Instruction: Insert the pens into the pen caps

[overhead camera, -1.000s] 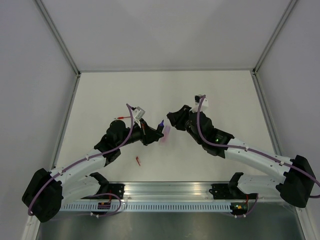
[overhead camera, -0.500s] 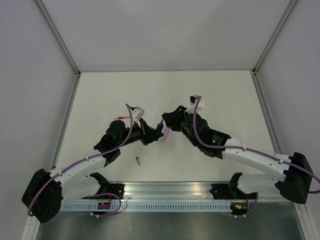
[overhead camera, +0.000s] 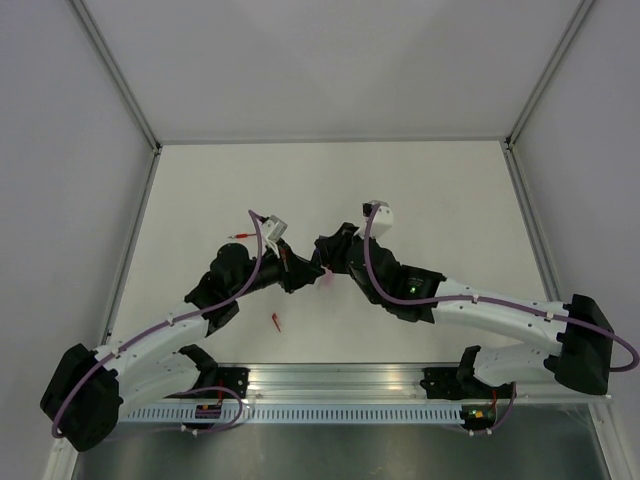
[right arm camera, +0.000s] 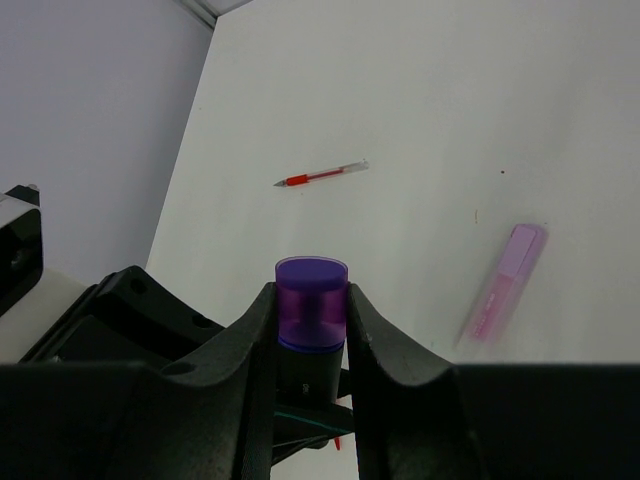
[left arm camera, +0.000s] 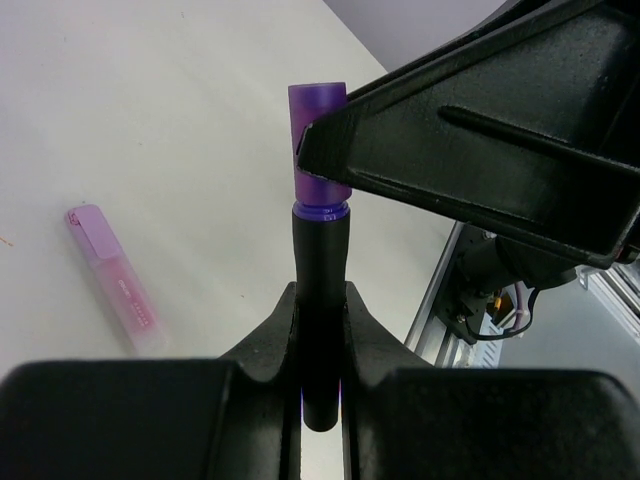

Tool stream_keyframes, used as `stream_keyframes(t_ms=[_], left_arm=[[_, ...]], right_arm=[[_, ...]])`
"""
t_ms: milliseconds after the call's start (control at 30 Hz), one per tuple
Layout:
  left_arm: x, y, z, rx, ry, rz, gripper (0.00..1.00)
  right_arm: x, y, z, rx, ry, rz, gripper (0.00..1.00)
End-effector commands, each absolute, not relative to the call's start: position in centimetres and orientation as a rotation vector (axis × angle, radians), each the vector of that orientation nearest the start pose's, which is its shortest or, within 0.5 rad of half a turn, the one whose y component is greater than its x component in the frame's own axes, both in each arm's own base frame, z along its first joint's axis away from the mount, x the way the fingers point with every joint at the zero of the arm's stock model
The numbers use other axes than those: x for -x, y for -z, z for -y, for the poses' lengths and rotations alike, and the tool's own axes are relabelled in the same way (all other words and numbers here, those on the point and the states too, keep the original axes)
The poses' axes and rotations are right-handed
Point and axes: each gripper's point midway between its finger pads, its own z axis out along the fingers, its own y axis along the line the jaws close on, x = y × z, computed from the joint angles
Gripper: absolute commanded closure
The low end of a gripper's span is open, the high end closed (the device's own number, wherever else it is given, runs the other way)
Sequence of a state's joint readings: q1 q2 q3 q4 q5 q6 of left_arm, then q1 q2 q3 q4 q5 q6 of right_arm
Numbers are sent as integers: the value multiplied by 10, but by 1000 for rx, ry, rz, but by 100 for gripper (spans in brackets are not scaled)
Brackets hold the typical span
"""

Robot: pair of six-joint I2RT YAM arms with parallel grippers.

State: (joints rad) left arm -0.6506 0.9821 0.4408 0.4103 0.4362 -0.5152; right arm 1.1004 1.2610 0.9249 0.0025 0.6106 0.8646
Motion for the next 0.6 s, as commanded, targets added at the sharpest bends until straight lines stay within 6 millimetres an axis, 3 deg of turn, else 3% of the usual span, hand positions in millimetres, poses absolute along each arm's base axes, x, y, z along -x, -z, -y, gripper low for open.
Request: stream_keyframes(t_ms=[0, 200, 367, 567], left_arm=[[-215, -210, 270, -443, 1176, -1709, 98], [-217, -211, 267, -424, 1161, -1706, 98], [-218, -211, 265, -411, 1150, -1705, 98], [-213, -218, 264, -423, 1163, -1664, 98]], right_arm=[[-244, -242, -330, -202, -737, -1898, 100], [-234, -231, -339, -228, -724, -1908, 100], [-222, -235, -347, -274, -724, -1905, 96], [-215, -235, -358, -297, -747, -1921, 76]])
